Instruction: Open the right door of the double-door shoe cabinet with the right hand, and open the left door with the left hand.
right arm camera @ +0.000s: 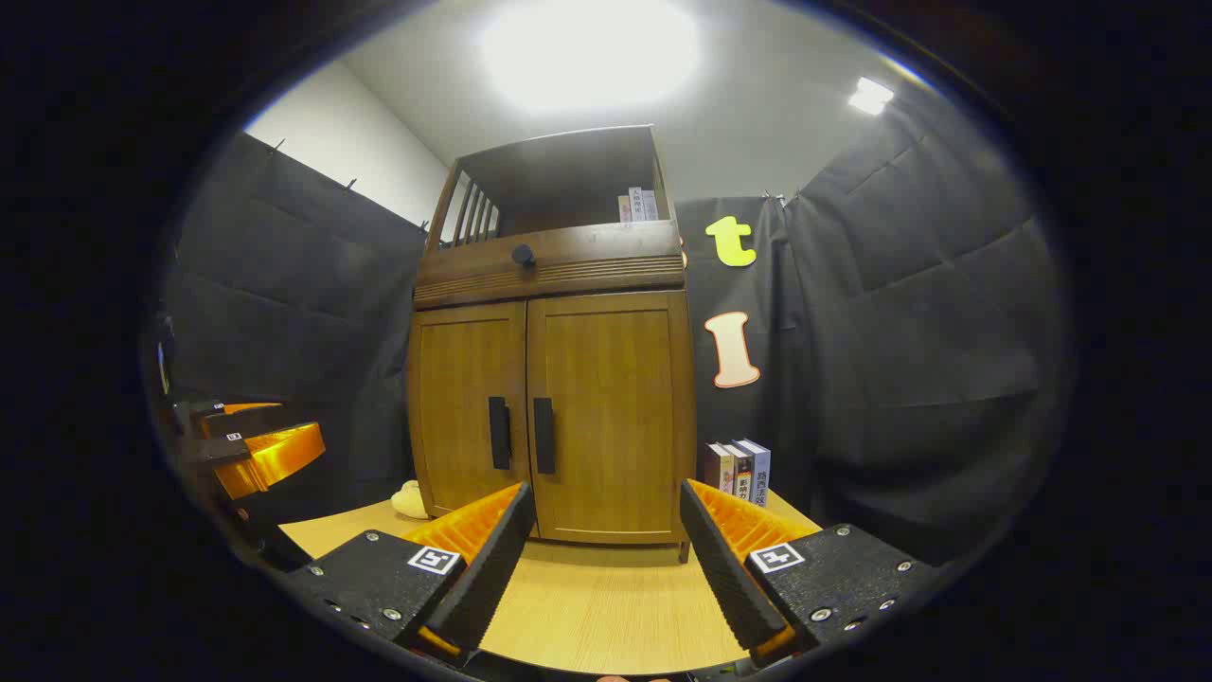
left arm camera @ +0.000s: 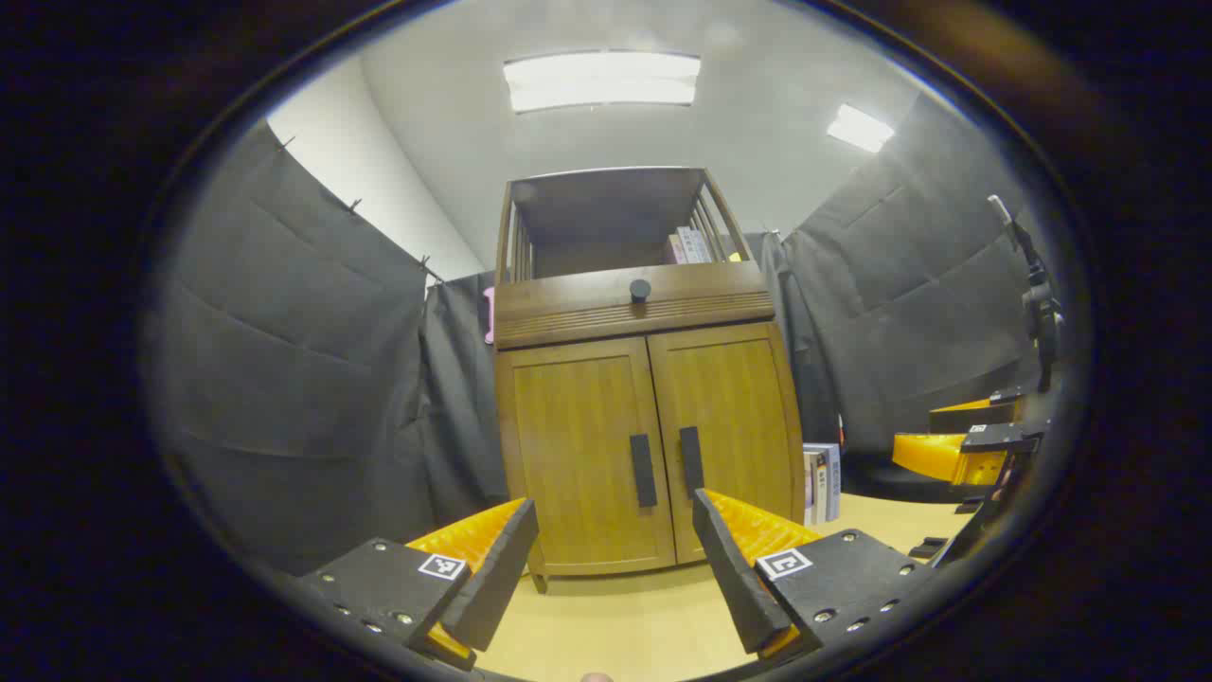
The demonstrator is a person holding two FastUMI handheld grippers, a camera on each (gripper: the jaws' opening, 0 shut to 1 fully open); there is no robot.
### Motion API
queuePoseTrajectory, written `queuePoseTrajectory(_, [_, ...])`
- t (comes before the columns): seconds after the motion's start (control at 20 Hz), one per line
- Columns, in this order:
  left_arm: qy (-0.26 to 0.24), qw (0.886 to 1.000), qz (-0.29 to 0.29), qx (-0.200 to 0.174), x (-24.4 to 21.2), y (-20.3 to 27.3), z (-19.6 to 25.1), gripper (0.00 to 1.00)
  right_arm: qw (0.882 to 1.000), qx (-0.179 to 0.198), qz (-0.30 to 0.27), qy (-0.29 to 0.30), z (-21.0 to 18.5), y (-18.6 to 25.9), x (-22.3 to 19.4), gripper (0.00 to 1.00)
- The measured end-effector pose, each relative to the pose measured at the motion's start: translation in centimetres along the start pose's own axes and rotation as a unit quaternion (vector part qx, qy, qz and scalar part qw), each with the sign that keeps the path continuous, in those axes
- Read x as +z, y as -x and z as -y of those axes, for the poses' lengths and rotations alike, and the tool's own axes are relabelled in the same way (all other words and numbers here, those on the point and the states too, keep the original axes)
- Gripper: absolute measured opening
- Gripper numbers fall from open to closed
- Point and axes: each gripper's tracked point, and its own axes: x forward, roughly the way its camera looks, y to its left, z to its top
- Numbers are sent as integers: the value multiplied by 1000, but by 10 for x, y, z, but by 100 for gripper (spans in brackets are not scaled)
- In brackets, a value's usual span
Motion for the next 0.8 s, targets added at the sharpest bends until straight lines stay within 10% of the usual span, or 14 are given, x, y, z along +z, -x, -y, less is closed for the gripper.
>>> queuePoseTrajectory(0.8, [42,998,-1,36,-19,-15,-20,95,1000,22,4,1,-13,-24,-14,95])
